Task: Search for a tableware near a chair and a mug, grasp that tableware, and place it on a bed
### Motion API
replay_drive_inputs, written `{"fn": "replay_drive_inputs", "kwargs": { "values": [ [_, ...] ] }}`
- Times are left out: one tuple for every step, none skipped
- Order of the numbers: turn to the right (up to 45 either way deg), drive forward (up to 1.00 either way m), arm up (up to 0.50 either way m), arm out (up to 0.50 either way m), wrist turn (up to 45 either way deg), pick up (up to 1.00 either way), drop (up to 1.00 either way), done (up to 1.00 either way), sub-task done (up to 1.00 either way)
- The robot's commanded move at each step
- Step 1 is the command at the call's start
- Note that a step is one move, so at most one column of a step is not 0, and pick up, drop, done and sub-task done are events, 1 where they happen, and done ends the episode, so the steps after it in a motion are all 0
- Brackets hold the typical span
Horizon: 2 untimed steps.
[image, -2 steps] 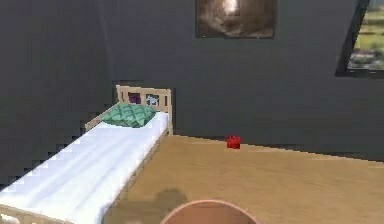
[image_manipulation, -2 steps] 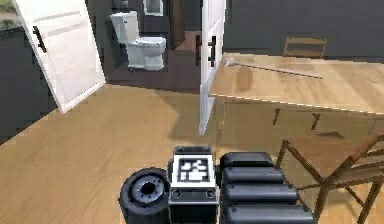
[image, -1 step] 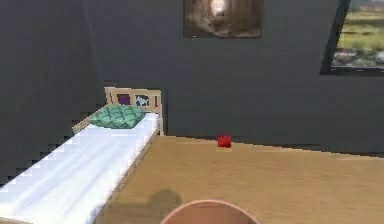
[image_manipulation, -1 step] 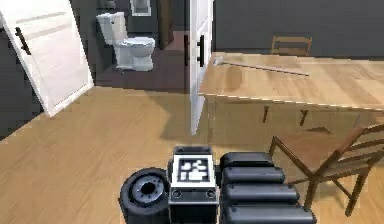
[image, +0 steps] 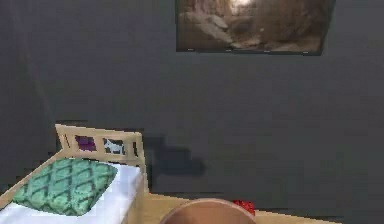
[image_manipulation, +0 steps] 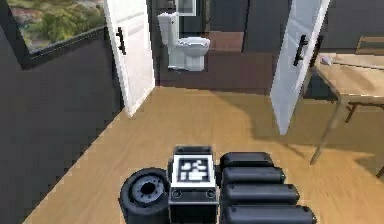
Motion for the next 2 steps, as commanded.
{"fn": "replay_drive_inputs", "kwargs": {
  "values": [
    [0.0,0.45,0.00,0.00,0.0,0.00,0.00,0.00,0.00],
    [-45.0,0.00,0.00,0.00,0.0,0.00,0.00,0.00,0.00]
  ]
}}
